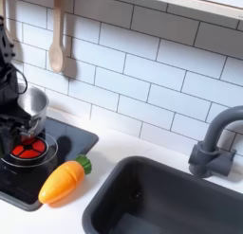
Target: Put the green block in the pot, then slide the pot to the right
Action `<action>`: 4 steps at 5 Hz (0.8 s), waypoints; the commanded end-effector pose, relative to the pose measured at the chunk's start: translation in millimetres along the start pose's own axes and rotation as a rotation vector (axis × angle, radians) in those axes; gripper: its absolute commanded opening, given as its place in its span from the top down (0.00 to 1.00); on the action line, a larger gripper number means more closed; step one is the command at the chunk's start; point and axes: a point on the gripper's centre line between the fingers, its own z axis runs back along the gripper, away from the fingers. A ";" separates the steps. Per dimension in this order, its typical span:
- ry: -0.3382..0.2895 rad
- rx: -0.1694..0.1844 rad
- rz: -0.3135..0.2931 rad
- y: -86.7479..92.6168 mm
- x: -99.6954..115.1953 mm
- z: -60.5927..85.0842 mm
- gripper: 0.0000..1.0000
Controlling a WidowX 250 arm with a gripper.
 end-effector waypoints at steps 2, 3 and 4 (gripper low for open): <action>-0.145 0.029 0.066 8.7 35.4 33.7 1.00; -0.175 0.045 0.083 13.9 51.3 39.0 1.00; -0.192 0.053 0.107 21.2 64.8 37.2 1.00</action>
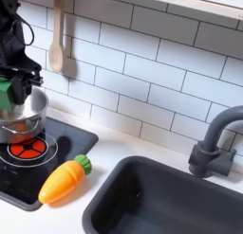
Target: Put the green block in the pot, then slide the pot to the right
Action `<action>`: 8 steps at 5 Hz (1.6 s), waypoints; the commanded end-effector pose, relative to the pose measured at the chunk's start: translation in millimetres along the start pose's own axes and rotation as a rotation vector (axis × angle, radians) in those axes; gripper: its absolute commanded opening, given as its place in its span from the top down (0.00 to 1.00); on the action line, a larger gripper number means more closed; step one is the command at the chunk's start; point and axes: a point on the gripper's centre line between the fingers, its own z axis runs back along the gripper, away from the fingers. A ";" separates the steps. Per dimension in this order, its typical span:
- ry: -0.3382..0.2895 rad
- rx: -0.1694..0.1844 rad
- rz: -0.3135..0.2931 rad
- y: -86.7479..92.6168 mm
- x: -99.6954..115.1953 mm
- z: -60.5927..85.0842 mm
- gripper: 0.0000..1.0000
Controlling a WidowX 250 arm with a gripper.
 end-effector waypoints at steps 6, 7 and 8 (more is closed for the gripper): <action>-0.050 0.039 0.036 22.1 55.8 -40.8 1.00; -0.050 0.041 0.033 22.0 58.0 -42.3 1.00; -0.034 0.043 0.021 21.6 54.6 -46.0 0.02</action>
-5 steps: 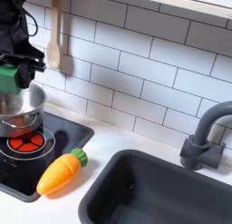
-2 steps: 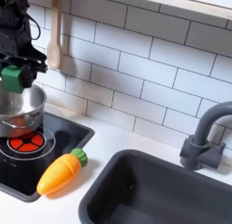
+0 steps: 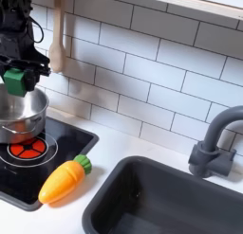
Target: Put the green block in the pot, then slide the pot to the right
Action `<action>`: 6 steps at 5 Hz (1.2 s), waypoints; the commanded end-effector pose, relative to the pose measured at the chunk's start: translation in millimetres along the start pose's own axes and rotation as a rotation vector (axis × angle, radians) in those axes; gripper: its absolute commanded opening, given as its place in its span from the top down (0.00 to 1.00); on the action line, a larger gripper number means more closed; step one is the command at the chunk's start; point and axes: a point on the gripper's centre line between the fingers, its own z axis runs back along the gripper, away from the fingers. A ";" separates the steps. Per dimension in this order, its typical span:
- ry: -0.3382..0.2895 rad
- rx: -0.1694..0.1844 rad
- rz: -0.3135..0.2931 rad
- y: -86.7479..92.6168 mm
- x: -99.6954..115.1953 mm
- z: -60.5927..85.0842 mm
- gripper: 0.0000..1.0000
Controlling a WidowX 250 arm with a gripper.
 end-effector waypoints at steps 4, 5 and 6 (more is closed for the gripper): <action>0.106 0.010 -0.032 -0.2 -26.1 -26.6 0.00; 0.129 0.002 -0.034 -0.2 -30.5 -34.8 0.00; 0.136 -0.008 -0.044 -5.4 -31.7 -35.4 0.00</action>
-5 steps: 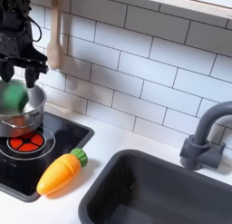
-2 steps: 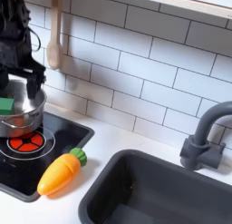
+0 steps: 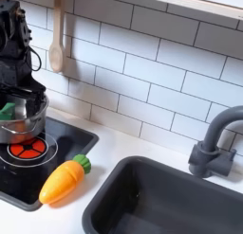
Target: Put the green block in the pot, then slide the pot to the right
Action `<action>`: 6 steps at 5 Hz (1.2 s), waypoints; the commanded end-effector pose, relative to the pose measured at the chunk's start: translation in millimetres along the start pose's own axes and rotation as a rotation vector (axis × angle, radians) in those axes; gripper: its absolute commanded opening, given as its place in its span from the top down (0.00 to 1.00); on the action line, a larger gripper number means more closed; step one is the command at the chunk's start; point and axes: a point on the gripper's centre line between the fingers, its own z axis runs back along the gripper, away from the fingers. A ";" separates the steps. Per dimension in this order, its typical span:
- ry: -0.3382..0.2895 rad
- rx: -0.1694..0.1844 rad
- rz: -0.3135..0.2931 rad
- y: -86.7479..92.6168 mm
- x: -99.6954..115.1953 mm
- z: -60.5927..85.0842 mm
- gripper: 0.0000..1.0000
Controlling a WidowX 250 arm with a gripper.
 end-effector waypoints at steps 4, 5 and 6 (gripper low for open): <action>0.006 -0.028 -0.073 -30.0 -23.3 11.5 0.00; 0.003 -0.038 -0.088 -39.6 -29.9 15.9 0.00; 0.004 -0.041 -0.096 -43.7 -36.9 18.1 0.00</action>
